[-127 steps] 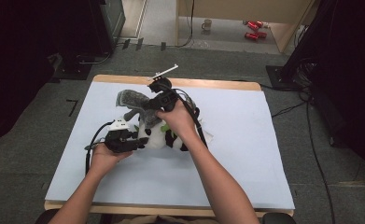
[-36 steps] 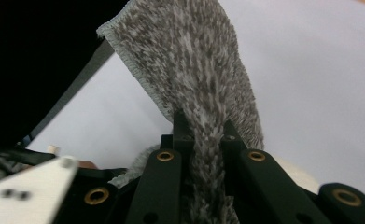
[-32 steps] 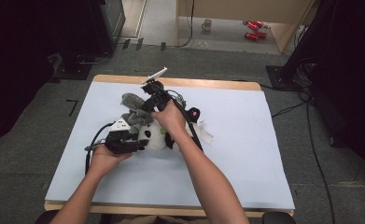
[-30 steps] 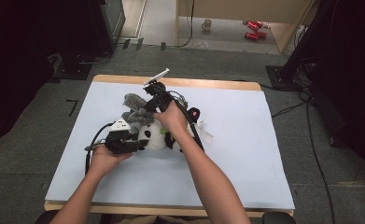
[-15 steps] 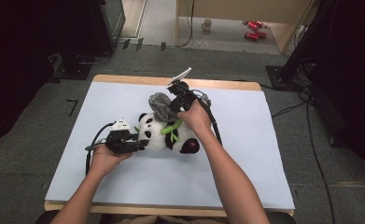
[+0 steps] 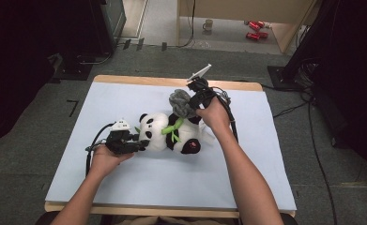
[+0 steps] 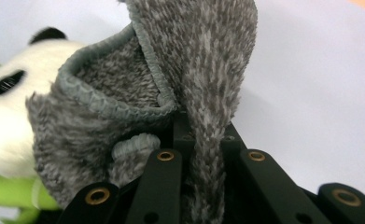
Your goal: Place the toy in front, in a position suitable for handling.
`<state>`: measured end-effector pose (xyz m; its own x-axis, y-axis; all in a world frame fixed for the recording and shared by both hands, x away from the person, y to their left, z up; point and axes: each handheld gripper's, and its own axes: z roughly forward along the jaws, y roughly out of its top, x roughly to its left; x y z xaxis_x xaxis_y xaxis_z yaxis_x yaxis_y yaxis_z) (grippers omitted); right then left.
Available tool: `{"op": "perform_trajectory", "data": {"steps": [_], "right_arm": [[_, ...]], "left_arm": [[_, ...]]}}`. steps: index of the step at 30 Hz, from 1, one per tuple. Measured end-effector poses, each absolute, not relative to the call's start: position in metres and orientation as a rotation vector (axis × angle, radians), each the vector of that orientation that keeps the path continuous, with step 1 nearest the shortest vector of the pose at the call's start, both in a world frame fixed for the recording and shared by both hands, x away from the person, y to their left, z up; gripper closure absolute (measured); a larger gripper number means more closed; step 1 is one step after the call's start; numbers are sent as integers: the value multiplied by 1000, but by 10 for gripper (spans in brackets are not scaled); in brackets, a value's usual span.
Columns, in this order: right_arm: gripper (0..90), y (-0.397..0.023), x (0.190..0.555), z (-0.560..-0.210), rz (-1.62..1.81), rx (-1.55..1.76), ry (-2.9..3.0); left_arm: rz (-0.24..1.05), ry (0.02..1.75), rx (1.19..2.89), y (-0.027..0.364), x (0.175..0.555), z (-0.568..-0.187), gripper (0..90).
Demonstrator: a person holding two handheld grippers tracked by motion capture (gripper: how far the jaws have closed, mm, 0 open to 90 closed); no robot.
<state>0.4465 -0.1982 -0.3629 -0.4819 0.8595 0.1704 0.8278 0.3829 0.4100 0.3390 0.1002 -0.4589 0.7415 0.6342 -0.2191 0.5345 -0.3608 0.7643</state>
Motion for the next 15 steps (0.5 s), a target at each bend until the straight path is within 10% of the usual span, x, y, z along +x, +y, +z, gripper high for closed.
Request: {"op": "perform_trajectory", "data": {"steps": [15], "right_arm": [[840, -226, 445, -341, 689, 1565, 2432]], "left_arm": [[132, 891, 2038, 101, 340, -459, 601]]}}
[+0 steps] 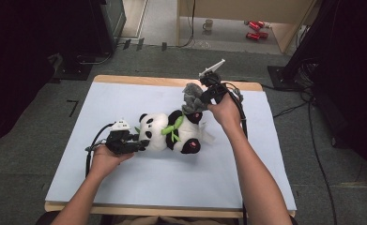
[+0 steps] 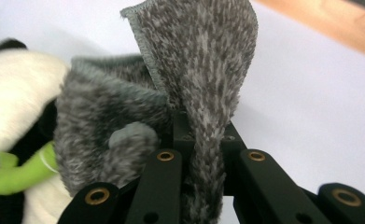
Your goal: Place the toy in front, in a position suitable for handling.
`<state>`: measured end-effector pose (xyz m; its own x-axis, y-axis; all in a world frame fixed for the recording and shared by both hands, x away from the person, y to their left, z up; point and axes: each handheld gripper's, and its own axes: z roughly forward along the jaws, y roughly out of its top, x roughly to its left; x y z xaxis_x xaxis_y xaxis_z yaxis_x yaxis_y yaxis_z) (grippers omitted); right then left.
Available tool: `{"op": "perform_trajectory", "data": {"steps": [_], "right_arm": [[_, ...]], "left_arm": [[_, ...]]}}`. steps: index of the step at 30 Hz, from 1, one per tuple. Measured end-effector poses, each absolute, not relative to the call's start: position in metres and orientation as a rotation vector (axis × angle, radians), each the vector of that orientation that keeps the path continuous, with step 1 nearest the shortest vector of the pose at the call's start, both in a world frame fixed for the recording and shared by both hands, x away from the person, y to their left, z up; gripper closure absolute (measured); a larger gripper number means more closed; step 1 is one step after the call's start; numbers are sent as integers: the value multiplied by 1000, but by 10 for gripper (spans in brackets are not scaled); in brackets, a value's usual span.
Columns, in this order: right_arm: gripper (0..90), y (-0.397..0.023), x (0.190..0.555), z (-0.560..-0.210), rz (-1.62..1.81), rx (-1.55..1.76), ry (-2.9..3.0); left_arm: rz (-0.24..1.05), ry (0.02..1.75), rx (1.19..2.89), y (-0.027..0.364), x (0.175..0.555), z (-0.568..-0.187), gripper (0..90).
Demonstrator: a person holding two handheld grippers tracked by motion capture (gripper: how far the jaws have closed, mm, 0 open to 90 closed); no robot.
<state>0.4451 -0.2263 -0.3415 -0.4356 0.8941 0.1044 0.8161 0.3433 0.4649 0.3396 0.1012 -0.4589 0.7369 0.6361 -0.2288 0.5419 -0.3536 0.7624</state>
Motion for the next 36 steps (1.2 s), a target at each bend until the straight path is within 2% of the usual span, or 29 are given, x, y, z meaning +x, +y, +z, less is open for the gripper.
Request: {"op": "perform_trajectory", "data": {"steps": [10, 21, 30, 36], "right_arm": [[842, -195, 434, -299, 915, 1434, 2438], [842, -136, 416, -278, 1087, 1278, 2529], [842, -91, 407, -287, 1153, 1221, 2618], [841, -77, 405, -315, 1130, 1244, 2669]], "left_arm": [[98, 944, 1990, 102, 343, -454, 625], [84, 956, 1977, 102, 345, -454, 625], [91, 953, 1982, 103, 345, -454, 623], [99, 953, 1976, 103, 345, -454, 620]]}}
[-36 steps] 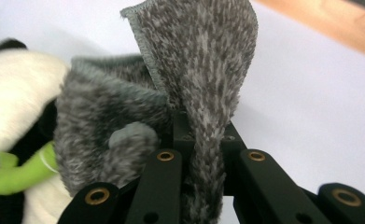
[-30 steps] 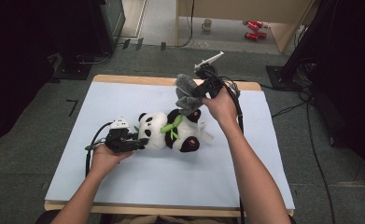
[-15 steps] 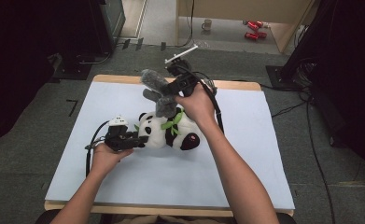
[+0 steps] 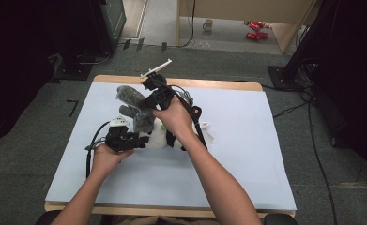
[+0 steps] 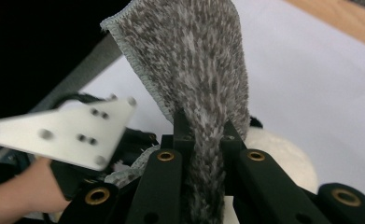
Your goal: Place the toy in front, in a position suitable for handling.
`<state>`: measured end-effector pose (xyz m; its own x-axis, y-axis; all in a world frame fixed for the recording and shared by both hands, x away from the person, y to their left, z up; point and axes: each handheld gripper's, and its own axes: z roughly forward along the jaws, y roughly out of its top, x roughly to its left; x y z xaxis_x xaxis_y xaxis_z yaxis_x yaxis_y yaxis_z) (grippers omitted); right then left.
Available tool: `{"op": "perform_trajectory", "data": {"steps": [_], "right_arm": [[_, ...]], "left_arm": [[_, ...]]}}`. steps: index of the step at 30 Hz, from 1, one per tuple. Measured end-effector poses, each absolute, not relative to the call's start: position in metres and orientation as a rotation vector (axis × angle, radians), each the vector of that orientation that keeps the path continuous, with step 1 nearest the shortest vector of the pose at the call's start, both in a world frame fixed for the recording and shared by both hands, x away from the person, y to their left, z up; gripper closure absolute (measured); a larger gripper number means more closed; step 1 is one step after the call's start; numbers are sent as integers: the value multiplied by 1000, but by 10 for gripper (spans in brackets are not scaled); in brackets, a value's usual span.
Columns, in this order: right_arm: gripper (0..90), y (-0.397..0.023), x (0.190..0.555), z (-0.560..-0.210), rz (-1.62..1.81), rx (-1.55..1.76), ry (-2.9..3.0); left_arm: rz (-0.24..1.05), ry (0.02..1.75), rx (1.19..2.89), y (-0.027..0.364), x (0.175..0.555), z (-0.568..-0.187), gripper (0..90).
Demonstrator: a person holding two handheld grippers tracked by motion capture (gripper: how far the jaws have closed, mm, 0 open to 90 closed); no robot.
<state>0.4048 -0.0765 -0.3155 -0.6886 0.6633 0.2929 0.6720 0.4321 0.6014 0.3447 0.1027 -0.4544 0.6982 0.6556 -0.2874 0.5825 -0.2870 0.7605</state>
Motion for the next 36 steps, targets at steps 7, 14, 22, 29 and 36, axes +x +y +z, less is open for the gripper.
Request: {"op": "perform_trajectory", "data": {"steps": [7, 14, 22, 29, 36], "right_arm": [[839, -87, 409, -361, -1006, -1307, -2630], [838, -105, 407, -365, -996, -1334, -2672], [838, -134, 406, -368, -910, -1404, -2717], [838, -167, 406, -370, -941, -1464, -2633], [838, -189, 404, -361, -903, -1501, -2685]], "left_arm": [[96, 959, 1980, 103, 345, -456, 615], [92, 956, 1981, 103, 346, -456, 612], [94, 957, 1976, 103, 347, -457, 612], [94, 950, 1980, 103, 347, -457, 611], [64, 961, 1961, 105, 350, -458, 610]]}}
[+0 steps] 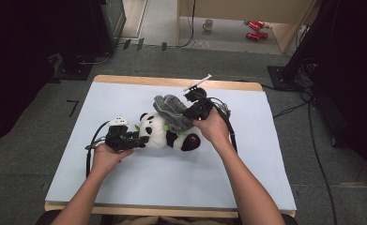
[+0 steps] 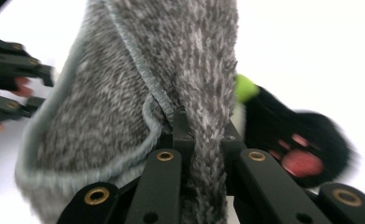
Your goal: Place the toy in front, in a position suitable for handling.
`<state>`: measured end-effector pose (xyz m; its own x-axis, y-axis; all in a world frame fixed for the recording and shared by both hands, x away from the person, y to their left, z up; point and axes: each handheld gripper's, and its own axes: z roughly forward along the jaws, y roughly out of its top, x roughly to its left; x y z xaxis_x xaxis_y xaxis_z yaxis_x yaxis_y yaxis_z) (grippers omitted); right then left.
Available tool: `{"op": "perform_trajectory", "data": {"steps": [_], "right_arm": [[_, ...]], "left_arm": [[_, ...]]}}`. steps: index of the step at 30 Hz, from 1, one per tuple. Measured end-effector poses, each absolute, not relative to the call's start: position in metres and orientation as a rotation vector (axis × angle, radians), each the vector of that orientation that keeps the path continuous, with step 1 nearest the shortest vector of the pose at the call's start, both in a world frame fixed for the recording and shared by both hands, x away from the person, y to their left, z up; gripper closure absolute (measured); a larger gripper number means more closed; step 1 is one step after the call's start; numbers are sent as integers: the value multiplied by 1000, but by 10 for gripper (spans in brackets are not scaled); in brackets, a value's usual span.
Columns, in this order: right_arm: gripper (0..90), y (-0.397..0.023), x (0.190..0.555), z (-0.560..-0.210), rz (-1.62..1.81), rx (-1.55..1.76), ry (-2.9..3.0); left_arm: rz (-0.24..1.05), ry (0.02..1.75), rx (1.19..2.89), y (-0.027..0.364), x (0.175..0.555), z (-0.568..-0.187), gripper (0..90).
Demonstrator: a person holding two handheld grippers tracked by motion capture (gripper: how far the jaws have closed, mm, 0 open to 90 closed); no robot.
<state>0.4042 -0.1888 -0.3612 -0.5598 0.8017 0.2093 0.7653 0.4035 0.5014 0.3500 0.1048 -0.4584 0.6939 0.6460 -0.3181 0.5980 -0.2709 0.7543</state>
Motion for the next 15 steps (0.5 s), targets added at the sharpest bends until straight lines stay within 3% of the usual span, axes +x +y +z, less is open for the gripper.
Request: {"op": "perform_trajectory", "data": {"steps": [8, 15], "right_arm": [[840, -209, 409, -355, 865, 1492, 2533], [842, -194, 411, -334, 969, 1432, 2521]], "left_arm": [[36, 965, 1934, 106, 357, -460, 612], [46, 972, 1938, 105, 356, -459, 611]]}}
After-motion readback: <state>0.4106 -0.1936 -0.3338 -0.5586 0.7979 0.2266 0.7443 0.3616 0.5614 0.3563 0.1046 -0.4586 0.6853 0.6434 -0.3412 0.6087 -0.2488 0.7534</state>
